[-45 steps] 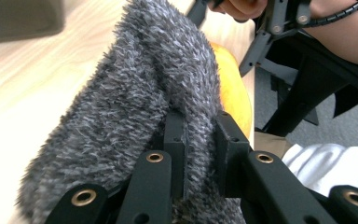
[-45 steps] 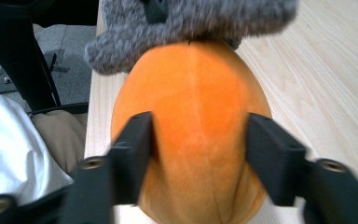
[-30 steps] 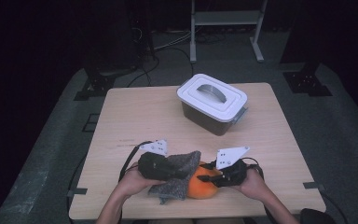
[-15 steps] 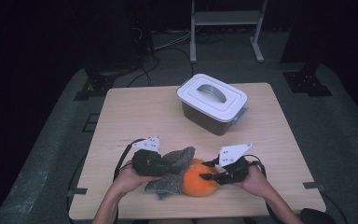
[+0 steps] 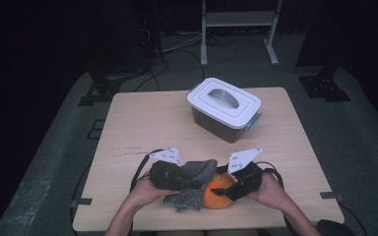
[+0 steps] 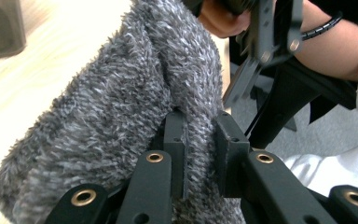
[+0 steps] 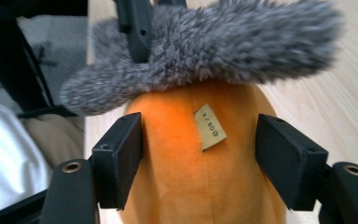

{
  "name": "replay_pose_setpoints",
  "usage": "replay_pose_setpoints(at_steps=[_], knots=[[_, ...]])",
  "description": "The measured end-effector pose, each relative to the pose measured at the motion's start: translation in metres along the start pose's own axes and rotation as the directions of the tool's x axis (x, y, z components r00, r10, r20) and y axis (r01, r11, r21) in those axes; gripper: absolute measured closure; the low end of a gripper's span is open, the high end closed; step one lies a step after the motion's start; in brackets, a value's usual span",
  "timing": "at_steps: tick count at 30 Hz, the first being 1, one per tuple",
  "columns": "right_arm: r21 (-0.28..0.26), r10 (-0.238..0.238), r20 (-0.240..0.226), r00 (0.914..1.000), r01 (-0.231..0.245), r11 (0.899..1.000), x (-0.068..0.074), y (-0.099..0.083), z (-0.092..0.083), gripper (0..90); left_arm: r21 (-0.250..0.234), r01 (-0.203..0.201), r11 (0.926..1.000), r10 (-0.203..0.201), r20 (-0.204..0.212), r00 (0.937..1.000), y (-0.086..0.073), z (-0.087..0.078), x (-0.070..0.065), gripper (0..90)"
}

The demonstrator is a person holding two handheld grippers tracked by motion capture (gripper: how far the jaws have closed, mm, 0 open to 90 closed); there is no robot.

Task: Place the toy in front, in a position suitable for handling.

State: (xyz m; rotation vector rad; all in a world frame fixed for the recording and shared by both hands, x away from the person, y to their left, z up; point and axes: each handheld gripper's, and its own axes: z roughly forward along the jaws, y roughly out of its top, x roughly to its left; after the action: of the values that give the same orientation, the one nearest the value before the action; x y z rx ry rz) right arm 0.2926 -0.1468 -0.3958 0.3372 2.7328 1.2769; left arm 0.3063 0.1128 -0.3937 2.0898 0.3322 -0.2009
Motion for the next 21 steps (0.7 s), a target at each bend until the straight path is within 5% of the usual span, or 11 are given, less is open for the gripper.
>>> replay_pose_setpoints(at_steps=[3, 7, 15, 19, 21], knots=[[-0.007, 0.026, 0.009, 0.9996, -0.026, 1.000, -0.001, -0.005, 0.008, 44.4, 0.000, 0.016, 0.9999, -0.016, -0.012, 0.9998, -0.004, 0.000, 0.004, 77.6], [-0.037, -0.019, 0.049, 0.9986, 0.021, 0.999, 0.004, -0.004, 0.010, 58.8, -0.011, 0.013, 0.9999, -0.013, -0.020, 0.9997, -0.003, -0.004, 0.005, 77.6], [-0.188, -0.018, 0.051, 0.9985, 0.027, 0.982, 0.006, 0.002, 0.004, 62.5, -0.064, -0.032, 0.9974, 0.028, -0.052, 0.9982, 0.009, -0.027, -0.003, 77.6], [-0.130, -0.052, 0.034, 0.9981, 0.056, 0.990, 0.002, -0.003, 0.011, 62.1, -0.012, -0.007, 0.9999, 0.007, -0.073, 0.9973, 0.002, -0.020, 0.003, 77.6], [-0.115, -0.088, 0.032, 0.9956, 0.091, 0.989, 0.001, -0.008, 0.013, 61.8, -0.033, 0.025, 0.9991, -0.026, -0.045, 0.9986, -0.006, -0.017, 0.012, 77.7]])
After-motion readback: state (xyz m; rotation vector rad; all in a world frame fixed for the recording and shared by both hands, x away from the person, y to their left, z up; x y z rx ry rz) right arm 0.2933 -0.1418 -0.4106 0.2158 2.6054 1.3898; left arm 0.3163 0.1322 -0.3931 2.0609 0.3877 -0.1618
